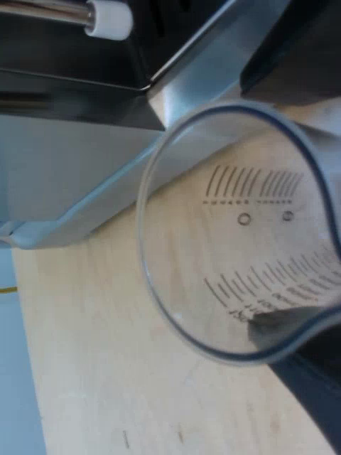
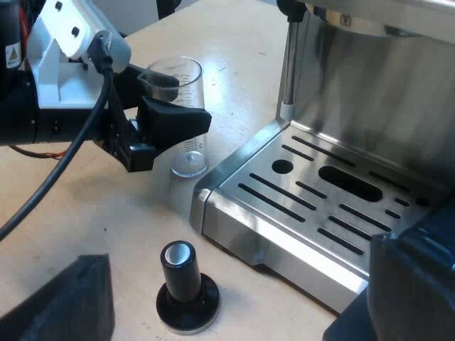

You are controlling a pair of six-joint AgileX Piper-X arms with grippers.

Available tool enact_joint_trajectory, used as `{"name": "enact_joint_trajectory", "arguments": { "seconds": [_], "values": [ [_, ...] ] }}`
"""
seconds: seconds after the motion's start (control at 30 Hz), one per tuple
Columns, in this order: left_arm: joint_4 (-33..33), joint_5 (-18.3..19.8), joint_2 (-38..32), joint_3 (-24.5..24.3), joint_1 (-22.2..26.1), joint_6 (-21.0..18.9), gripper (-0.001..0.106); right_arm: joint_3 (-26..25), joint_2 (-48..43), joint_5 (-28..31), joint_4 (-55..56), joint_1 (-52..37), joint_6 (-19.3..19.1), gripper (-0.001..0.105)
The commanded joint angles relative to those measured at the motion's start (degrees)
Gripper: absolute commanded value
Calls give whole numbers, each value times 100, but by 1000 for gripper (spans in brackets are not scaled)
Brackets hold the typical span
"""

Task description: Pour the beans into the coffee machine

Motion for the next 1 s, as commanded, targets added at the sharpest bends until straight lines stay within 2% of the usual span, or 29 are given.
{"name": "enact_joint_trajectory", "arguments": {
  "seconds": [0.03, 0.2, 0.33, 0.4, 0.5, 0.53, 0.6, 0.77, 1.0],
  "values": [
    [29, 2, -25, -39, -35, -24, 64, -52, -6, 30, 0, 3, -16, 78],
    [88, -14, -25, -39, -35, -24, 64, -52, -6, 30, 0, 3, -16, 78],
    [181, -417, -25, -39, -35, -24, 64, -52, -6, 30, 0, 3, -16, 78],
    [181, -476, -25, -39, -9, -24, 64, -52, -6, 30, 0, 3, -16, 78],
    [181, -454, -25, -39, -3, -24, 64, -52, -6, 30, 0, 3, -16, 78],
    [181, -303, -25, -29, -3, -46, 64, -52, -6, 30, 0, 3, -16, 78],
    [181, -249, -25, -12, -3, -44, 64, -52, -6, 30, 0, 3, -16, 78],
    [178, -251, -79, 79, -3, -60, 64, -52, -6, 30, 0, 3, -16, 78],
    [177, -262, -457, 473, -3, -60, 64, -52, -6, 30, 0, 3, -16, 78]
  ]
}}
